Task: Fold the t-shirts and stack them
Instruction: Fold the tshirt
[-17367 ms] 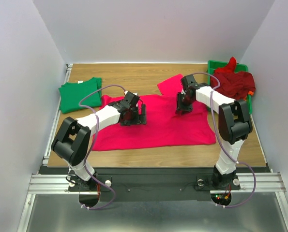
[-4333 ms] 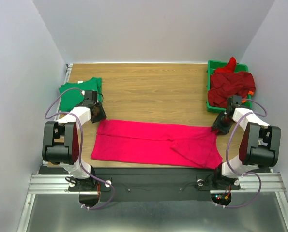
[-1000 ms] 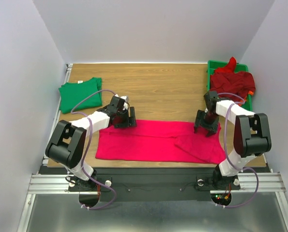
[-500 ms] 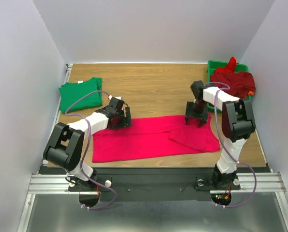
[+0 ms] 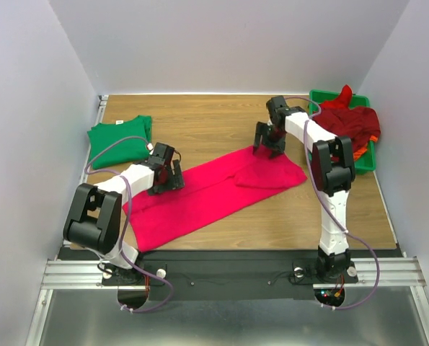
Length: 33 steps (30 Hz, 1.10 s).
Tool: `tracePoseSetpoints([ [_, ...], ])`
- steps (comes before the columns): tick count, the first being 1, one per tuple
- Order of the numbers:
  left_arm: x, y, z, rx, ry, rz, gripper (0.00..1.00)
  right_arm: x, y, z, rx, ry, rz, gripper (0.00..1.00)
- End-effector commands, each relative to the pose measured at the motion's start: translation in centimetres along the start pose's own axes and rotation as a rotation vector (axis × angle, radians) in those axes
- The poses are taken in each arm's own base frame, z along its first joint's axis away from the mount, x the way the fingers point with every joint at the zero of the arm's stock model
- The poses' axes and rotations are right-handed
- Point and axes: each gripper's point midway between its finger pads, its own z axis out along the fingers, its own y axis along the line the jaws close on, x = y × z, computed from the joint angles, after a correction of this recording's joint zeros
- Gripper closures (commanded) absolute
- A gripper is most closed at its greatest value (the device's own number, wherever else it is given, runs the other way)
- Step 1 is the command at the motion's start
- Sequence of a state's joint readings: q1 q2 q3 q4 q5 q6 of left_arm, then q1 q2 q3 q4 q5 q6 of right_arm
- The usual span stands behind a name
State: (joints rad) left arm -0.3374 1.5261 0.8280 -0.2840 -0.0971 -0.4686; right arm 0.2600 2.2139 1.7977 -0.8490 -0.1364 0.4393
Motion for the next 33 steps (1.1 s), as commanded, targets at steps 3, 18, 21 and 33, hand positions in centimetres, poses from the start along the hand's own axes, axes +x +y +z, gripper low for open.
tracePoseSetpoints([
  [3, -3.1, -0.1, -1.5, -0.051, -0.017, 0.035, 0.10, -6.0, 4.3, 0.6, -0.144, -0.192, -0.073, 0.24],
  [18, -12.1, -13.1, -3.5, 0.269, -0.128, 0.088, 0.10, -0.5, 6.7, -6.1, -0.196, -0.213, -0.185, 0.24],
  [21, -11.3, -15.3, -2.3, 0.323, -0.088, 0.109, 0.10, 1.1, 7.3, -5.1, -0.210, -0.171, -0.202, 0.24],
  [33, -7.3, -17.6, 0.9, 0.401, 0.047, 0.127, 0.10, 4.9, 9.8, -2.3, -0.289, -0.071, -0.227, 0.25],
])
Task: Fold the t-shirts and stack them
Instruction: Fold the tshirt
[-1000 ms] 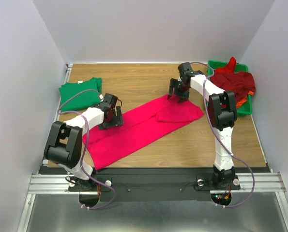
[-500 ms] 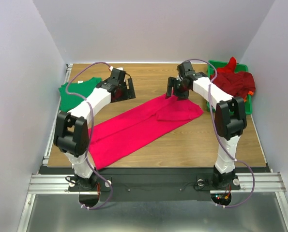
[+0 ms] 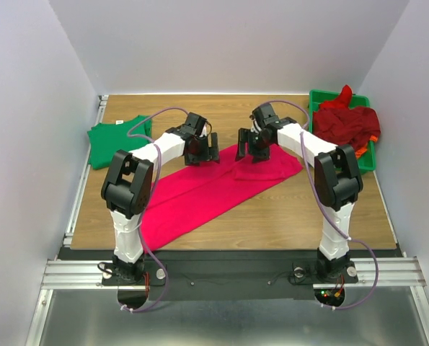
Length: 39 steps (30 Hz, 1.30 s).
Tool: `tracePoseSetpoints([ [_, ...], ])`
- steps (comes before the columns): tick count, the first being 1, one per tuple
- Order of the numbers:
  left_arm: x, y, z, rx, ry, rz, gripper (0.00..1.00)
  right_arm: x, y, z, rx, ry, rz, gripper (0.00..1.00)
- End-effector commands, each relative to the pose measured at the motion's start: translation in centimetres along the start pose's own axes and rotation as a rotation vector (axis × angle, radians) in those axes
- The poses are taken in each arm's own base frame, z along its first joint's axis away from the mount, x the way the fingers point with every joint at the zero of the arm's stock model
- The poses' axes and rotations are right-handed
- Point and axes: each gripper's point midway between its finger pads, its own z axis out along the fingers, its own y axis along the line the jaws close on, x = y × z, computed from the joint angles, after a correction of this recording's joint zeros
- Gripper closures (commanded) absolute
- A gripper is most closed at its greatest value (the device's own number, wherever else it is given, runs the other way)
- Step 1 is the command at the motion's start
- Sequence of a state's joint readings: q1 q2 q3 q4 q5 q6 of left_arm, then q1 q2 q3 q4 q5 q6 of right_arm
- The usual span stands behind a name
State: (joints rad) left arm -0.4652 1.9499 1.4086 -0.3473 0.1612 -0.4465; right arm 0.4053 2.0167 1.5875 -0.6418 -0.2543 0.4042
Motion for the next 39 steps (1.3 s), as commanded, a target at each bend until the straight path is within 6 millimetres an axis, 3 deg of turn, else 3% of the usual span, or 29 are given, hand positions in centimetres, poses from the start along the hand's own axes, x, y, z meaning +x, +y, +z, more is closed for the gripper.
tracePoseSetpoints([
  [1, -1.1, -1.6, -0.4, 0.068, -0.030, 0.002, 0.10, 0.5, 1.9, 1.5, -0.071, 0.006, -0.025, 0.25],
  [10, 0.0, -0.7, 0.5, 0.043, -0.006, -0.003, 0.10, 3.6, 2.2, 3.2, -0.089, 0.069, -0.076, 0.26],
  [24, 1.6, 0.6, 2.1, 0.003, 0.048, -0.007, 0.10, 5.6, 2.1, 1.2, -0.088, 0.079, -0.056, 0.26],
  [39, 2.2, 1.0, 2.4, -0.005, 0.064, -0.007, 0.10, 7.2, 2.9, -0.8, -0.120, 0.093, -0.039, 0.26],
])
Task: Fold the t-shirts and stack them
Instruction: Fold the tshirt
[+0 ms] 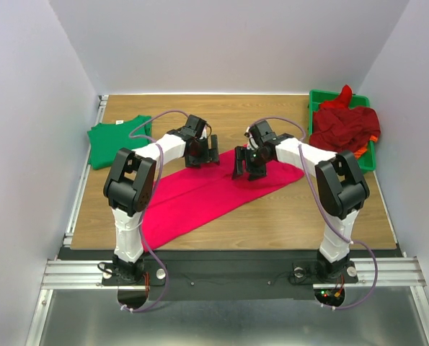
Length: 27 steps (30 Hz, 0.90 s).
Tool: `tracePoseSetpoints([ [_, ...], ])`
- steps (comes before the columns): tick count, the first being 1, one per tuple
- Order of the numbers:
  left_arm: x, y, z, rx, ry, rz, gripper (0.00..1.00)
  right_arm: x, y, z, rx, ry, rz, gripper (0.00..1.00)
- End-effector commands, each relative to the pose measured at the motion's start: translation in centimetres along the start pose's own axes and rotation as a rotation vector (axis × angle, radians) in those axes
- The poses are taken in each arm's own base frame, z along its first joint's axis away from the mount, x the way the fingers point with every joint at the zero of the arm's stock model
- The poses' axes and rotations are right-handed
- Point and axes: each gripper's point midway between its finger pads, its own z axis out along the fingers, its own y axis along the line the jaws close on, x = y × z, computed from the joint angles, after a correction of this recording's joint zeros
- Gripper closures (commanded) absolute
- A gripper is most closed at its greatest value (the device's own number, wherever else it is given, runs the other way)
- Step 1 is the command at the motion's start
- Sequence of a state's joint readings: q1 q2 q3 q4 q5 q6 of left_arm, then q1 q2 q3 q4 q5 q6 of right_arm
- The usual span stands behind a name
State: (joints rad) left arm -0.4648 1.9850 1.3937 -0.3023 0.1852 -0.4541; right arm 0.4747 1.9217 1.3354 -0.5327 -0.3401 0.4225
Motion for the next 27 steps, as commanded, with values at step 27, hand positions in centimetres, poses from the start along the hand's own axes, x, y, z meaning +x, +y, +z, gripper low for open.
tracePoseSetpoints([
  [27, 2.2, 1.4, 0.9, -0.034, 0.057, 0.000, 0.10, 1.0, 3.6, -4.6, -0.082, 0.022, -0.069, 0.27],
])
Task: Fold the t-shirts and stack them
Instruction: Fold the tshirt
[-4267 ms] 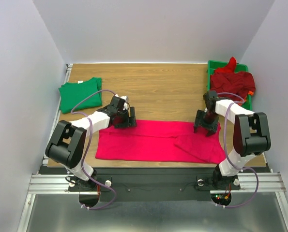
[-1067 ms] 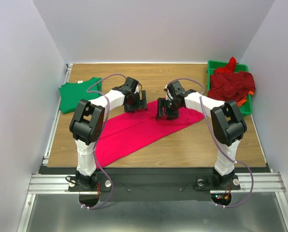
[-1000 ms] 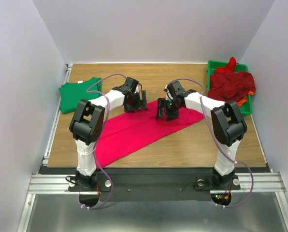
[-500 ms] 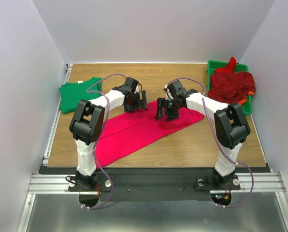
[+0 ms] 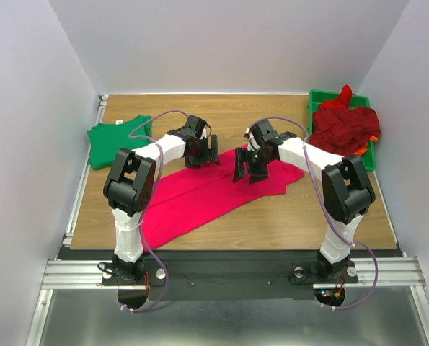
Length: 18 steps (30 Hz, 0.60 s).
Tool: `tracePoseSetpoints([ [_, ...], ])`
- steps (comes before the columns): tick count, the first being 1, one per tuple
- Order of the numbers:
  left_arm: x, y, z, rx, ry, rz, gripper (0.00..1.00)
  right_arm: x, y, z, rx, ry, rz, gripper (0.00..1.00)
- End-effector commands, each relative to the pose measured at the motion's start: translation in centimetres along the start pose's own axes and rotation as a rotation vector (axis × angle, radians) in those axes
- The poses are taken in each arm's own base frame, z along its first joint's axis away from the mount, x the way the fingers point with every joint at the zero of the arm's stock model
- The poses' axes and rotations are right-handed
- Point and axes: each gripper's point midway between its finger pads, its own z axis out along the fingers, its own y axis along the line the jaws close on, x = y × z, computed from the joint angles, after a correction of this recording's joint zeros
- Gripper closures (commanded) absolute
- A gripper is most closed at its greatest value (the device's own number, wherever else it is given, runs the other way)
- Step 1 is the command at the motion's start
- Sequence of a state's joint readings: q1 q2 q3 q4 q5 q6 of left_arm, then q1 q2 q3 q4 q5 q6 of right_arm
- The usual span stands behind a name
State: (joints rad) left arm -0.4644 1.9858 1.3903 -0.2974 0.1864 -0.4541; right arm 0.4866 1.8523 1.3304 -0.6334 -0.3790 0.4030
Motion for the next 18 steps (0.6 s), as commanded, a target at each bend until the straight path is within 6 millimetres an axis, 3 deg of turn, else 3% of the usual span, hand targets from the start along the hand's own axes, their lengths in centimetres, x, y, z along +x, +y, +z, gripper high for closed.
tracePoseSetpoints([
  [1, 2.3, 1.5, 0.9, -0.037, 0.061, -0.001, 0.10, -0.8, 2.4, -2.2, -0.055, -0.032, -0.054, 0.26],
  [5, 2.2, 1.4, 0.7, -0.035, 0.057, 0.001, 0.10, -1.4, 1.5, -2.3, 0.005, -0.066, -0.055, 0.26],
  [8, 2.0, 1.4, 0.5, -0.038, 0.047, 0.006, 0.10, -3.1, -0.2, -2.7, 0.109, -0.127, -0.009, 0.27],
  [12, 1.1, 0.9, -0.6, -0.018, 0.001, 0.033, 0.10, -4.7, -3.0, -3.0, 0.182, -0.170, 0.073, 0.27],
  [18, 1.6, 1.1, -0.7, -0.013, 0.009, 0.052, 0.10, -5.3, -7.5, -1.8, 0.289, -0.159, 0.130, 0.27],
])
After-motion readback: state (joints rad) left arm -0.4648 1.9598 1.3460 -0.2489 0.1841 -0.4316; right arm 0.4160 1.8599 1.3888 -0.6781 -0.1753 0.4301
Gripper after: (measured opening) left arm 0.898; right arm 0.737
